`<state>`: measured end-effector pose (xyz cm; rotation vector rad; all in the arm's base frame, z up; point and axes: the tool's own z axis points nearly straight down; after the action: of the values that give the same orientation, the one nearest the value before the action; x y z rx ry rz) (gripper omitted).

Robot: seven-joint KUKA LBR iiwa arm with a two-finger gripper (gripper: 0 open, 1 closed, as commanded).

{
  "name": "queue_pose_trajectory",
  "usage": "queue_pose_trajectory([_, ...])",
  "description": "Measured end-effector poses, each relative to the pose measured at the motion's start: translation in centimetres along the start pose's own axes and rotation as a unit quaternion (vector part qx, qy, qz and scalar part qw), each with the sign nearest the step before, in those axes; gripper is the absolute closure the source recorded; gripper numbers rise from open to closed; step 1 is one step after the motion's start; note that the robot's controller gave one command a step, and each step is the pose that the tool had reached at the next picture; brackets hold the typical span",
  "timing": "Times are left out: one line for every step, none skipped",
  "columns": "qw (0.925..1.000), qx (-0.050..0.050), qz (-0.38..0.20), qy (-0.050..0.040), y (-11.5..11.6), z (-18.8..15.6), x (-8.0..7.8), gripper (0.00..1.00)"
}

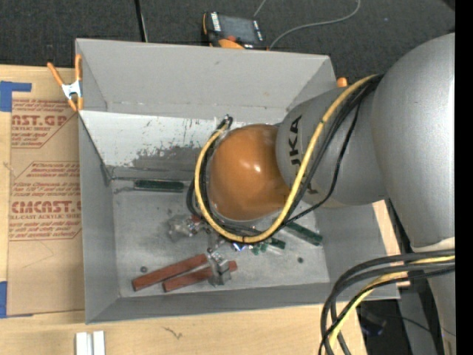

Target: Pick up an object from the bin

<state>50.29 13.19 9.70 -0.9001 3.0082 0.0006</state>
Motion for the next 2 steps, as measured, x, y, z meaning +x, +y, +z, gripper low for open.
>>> queue_pose_trajectory([0.9997, 0.0, -0.023, -0.0024, 0.92, 2.71, 0.94, 0.0])
queue_pose_trajectory([0.9998, -0.001, -0.022, 0.0002, 1.0, 2.74, 1.07, 1.0])
